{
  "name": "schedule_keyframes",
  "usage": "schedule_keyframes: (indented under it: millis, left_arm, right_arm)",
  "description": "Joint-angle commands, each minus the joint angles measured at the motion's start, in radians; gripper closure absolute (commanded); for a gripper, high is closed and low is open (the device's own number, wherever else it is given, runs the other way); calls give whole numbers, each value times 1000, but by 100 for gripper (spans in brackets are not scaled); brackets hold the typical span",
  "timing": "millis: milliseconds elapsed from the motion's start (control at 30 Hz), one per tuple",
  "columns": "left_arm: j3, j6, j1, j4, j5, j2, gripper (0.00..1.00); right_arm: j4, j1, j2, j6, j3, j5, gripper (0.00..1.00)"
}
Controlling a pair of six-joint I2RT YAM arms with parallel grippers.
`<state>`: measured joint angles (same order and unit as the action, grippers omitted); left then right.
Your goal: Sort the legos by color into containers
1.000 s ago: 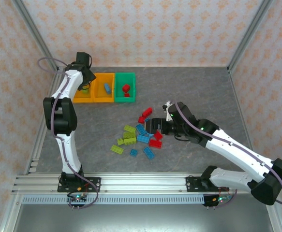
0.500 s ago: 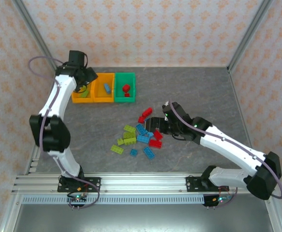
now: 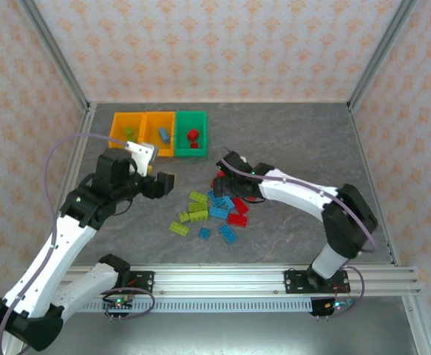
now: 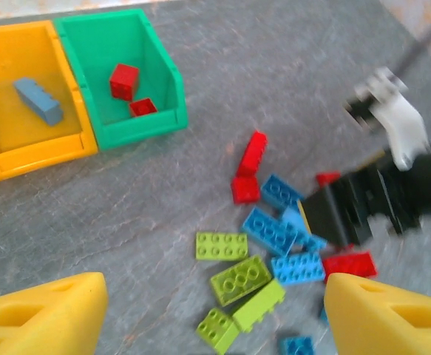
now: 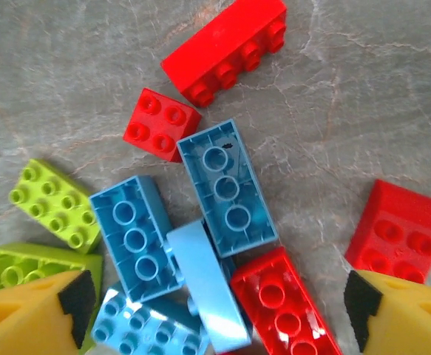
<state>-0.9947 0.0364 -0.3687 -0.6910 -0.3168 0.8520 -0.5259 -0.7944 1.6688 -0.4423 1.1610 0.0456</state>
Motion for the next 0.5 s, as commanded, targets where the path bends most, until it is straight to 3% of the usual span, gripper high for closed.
schedule_keyframes:
  millis: [0,200,467]
  left_arm:
    - [65,-185,3,28,-95,-43,19]
    - [99,-210,2,4,-62,-70,7]
    - [121,-207,2,20,-39,-99,4]
  right_arm:
    - [21,15,90,9,68,-41,16]
    - [55,42,193,-34,81,-36,30]
    - [68,54,241,-47,82,-10,60]
